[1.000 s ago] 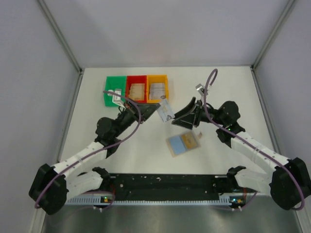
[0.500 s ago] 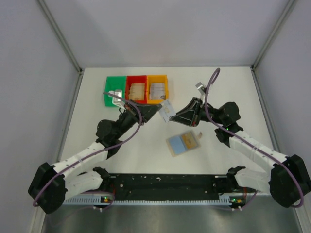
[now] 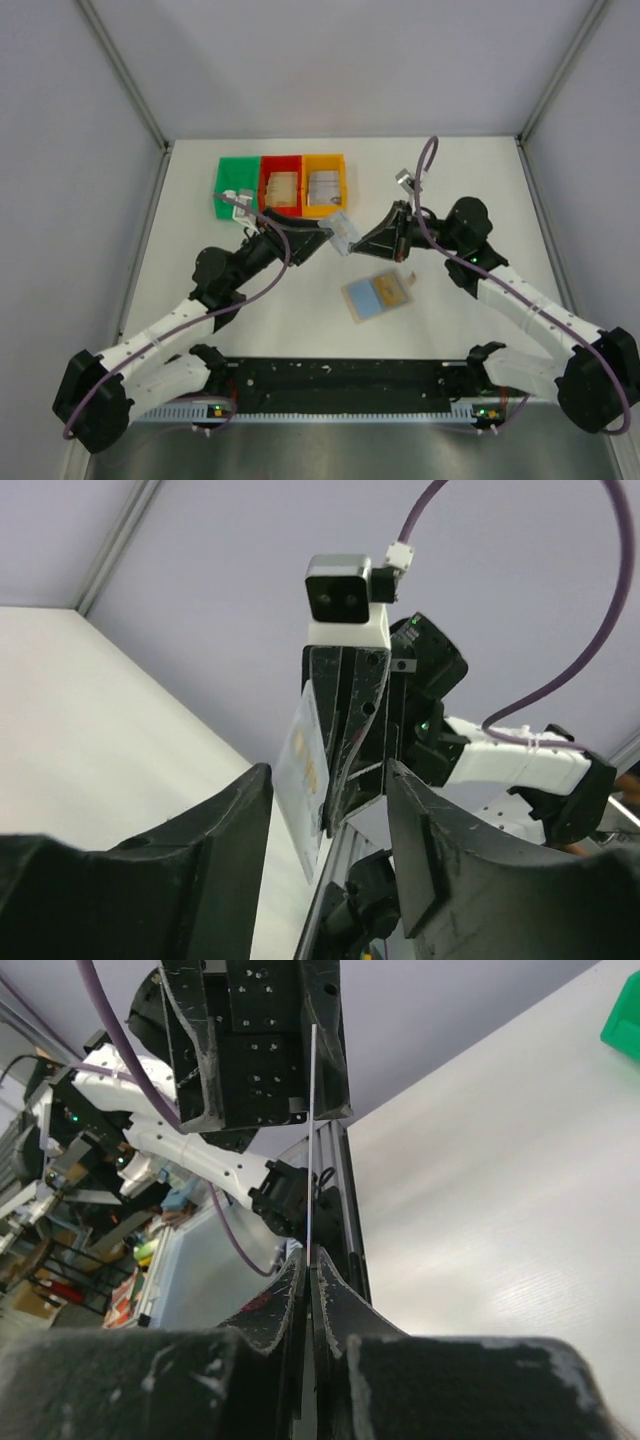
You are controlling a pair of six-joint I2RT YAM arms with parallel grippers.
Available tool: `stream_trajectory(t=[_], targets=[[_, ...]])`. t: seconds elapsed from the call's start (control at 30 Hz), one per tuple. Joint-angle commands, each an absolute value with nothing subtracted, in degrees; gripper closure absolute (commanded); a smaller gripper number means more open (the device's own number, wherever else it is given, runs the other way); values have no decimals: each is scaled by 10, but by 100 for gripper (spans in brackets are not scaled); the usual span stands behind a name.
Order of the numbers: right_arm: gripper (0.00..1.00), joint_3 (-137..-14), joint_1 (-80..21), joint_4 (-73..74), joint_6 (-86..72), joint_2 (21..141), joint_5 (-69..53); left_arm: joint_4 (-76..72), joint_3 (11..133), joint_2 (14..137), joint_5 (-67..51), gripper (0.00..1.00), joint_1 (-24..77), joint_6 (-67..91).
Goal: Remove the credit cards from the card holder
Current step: Place the credit card in the storage box.
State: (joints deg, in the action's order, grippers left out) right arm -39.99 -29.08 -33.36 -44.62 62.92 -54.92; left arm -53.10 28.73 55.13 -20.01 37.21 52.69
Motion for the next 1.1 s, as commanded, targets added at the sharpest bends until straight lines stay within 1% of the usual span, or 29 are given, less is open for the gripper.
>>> stream_trajectory(t=[0.0, 0.03, 0.07, 0.17, 0.27, 0.33, 0.4, 0.53, 0.6, 0.67, 0.8, 0.93, 1.07], targets=[[100, -470, -288, -133, -322, 606, -582, -430, 319, 519, -286, 43, 333, 461], [100, -486, -287, -82, -293, 607, -591, -404, 329, 514, -311, 41, 316, 457], [100, -503, -287, -34, -249, 610, -597, -384, 345, 513, -339, 36, 283, 454], [100, -540, -287, 75, -180, 620, -623, -304, 408, 541, -471, 31, 225, 422], [100, -562, -287, 131, -146, 631, -646, -185, 497, 590, -576, 26, 222, 347], [100, -572, -287, 155, -128, 638, -655, -133, 543, 622, -635, 26, 222, 319], [100, -580, -287, 174, -114, 643, -655, -78, 577, 643, -666, 26, 225, 298], [100, -598, -291, 213, -90, 656, -664, -44, 617, 662, -686, 27, 243, 276], [100, -605, -294, 226, -78, 659, -663, -25, 633, 672, -687, 29, 257, 266], [100, -607, -295, 229, -75, 661, -663, 30, 656, 685, -678, 32, 267, 237], [100, -611, -297, 232, -71, 663, -662, 121, 687, 712, -649, 35, 286, 176], [100, -613, -299, 235, -68, 663, -660, 146, 700, 729, -641, 38, 303, 163], [100, -613, -300, 237, -65, 663, -657, 165, 710, 738, -635, 44, 310, 150]])
